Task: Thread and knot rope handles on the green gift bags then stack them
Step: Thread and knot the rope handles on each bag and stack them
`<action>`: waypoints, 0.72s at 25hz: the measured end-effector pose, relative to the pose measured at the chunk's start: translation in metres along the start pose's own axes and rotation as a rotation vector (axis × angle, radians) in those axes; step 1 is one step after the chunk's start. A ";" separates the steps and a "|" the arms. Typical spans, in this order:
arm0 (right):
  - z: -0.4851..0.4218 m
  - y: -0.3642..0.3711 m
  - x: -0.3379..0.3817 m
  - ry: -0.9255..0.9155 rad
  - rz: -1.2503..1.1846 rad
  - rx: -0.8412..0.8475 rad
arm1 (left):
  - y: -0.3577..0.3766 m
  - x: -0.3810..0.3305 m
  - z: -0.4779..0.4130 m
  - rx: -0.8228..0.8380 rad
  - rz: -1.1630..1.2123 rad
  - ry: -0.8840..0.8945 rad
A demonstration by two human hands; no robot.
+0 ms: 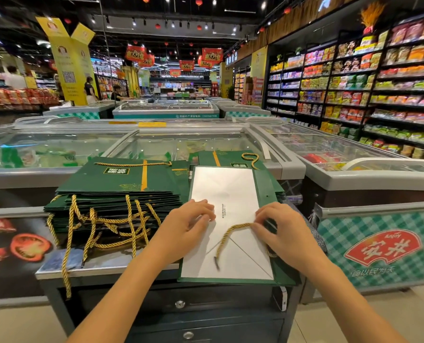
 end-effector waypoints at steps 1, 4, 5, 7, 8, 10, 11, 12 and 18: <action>0.001 -0.004 -0.006 0.027 -0.013 -0.013 | -0.002 -0.001 0.000 -0.004 0.005 0.006; 0.004 -0.004 -0.015 0.078 -0.049 -0.029 | -0.007 -0.012 0.003 -0.012 -0.035 0.067; 0.004 -0.001 -0.016 0.082 -0.054 -0.033 | -0.007 -0.020 0.005 0.006 -0.074 0.107; 0.006 0.002 -0.019 0.089 -0.068 -0.035 | 0.003 -0.037 0.010 0.104 -0.104 0.154; 0.005 0.003 -0.020 0.092 -0.076 -0.036 | 0.011 -0.044 0.013 0.187 -0.104 0.151; 0.006 0.004 -0.022 0.097 -0.092 -0.037 | 0.029 -0.053 0.021 0.355 -0.114 0.133; 0.006 0.004 -0.023 0.098 -0.099 -0.035 | 0.034 -0.054 0.024 0.406 -0.122 0.121; 0.007 0.005 -0.023 0.096 -0.103 -0.035 | 0.036 -0.054 0.025 0.427 -0.125 0.112; 0.008 0.004 -0.024 0.074 -0.140 -0.081 | 0.041 -0.052 0.010 0.320 -0.167 0.132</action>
Point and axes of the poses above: each hand's wrist, its own z-axis away from the middle knuckle, its own y-axis out of the palm, x = y × z, the point moved 8 cm from there along -z, towards the middle knuckle, and after that the axes turned 5 degrees about y, right-handed, at the moved point
